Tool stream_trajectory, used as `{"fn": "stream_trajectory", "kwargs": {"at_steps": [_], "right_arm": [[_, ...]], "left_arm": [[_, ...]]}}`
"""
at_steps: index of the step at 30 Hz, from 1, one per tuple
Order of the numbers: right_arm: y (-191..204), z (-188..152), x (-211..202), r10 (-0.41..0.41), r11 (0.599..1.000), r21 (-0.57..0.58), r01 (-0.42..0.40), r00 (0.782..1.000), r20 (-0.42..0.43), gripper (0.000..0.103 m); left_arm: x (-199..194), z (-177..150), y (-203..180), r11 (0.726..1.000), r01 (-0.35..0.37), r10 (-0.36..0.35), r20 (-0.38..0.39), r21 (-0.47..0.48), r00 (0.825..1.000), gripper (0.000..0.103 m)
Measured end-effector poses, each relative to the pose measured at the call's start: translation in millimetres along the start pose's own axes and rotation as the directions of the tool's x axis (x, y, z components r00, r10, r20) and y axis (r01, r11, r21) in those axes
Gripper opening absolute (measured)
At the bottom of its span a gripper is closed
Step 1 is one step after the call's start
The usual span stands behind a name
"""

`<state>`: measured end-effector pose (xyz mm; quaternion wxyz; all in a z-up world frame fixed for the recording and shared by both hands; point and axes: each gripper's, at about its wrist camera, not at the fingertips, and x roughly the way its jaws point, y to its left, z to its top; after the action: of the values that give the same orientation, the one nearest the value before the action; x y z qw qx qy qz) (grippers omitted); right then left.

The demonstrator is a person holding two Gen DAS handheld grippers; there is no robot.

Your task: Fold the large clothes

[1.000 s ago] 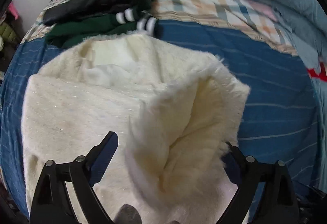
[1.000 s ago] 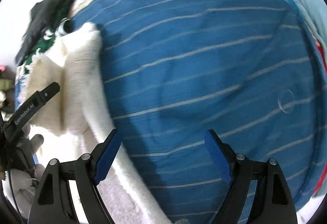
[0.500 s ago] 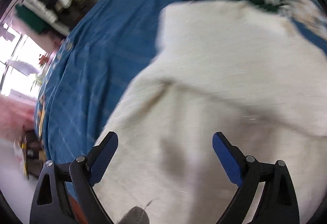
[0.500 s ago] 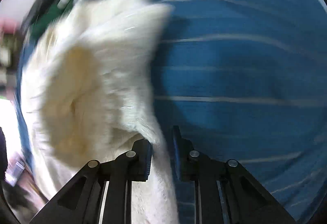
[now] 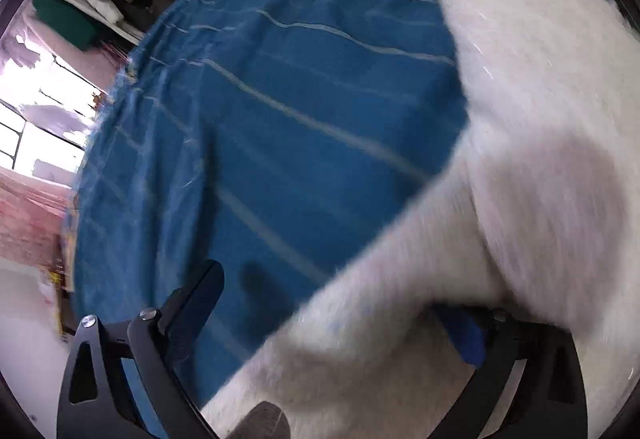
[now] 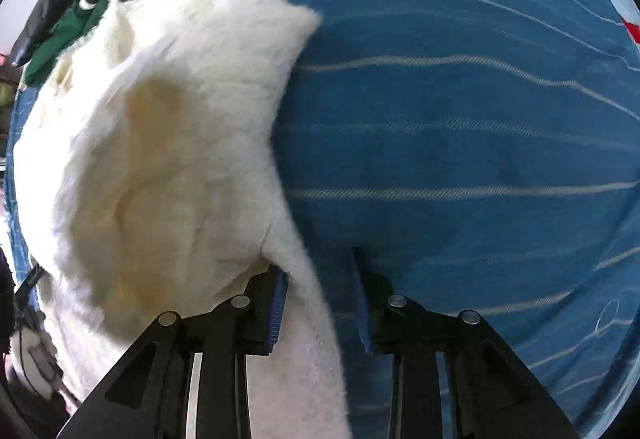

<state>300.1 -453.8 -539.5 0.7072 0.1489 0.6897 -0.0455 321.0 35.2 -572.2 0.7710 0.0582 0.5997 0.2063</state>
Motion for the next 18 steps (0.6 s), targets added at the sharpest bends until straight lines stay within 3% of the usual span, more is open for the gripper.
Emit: {"fn": "stream_trajectory", "kwargs": {"at_steps": [4, 6, 8, 10, 13, 15, 18], "right_arm": [[5.5, 12.1, 1.4, -0.096, 0.995, 0.019, 0.097, 0.994, -0.051, 0.035], [16.7, 7.2, -14.2, -0.172, 0.983, 0.053, 0.178, 0.980, -0.102, 0.042], [24.5, -5.5, -35.1, -0.187, 0.977, 0.083, 0.197, 0.975, -0.120, 0.042], [31.3, -31.6, -60.5, -0.130, 0.977, 0.152, 0.149, 0.984, -0.123, 0.042], [58.8, -66.0, -68.2, 0.038, 0.981, 0.193, -0.010, 0.989, -0.144, 0.042], [98.1, -84.5, -47.5, 0.250, 0.957, 0.202, -0.207, 0.943, -0.220, 0.042], [168.7, -99.1, 6.1, 0.465, 0.885, 0.209, -0.416, 0.812, -0.352, 0.042]], "left_arm": [[-8.7, 3.8, 6.4, 0.999, 0.036, -0.036, -0.032, 0.017, 0.999, 0.103], [-22.8, -5.2, 17.4, 0.999, 0.048, -0.048, -0.035, 0.013, 0.998, 0.103], [-41.5, -20.6, 32.4, 0.999, 0.048, -0.048, -0.035, 0.008, 0.998, 0.103], [-60.1, -45.2, 51.7, 1.000, 0.011, -0.011, -0.028, 0.000, 1.000, 0.103], [-72.0, -85.6, 78.7, 0.996, -0.083, 0.083, -0.051, -0.005, 0.995, 0.103], [-68.6, -109.3, 93.6, 0.992, -0.125, 0.124, -0.085, -0.011, 0.989, 0.103], [-47.0, -140.2, 108.4, 0.990, -0.143, 0.139, -0.174, -0.013, 0.975, 0.103]]}}
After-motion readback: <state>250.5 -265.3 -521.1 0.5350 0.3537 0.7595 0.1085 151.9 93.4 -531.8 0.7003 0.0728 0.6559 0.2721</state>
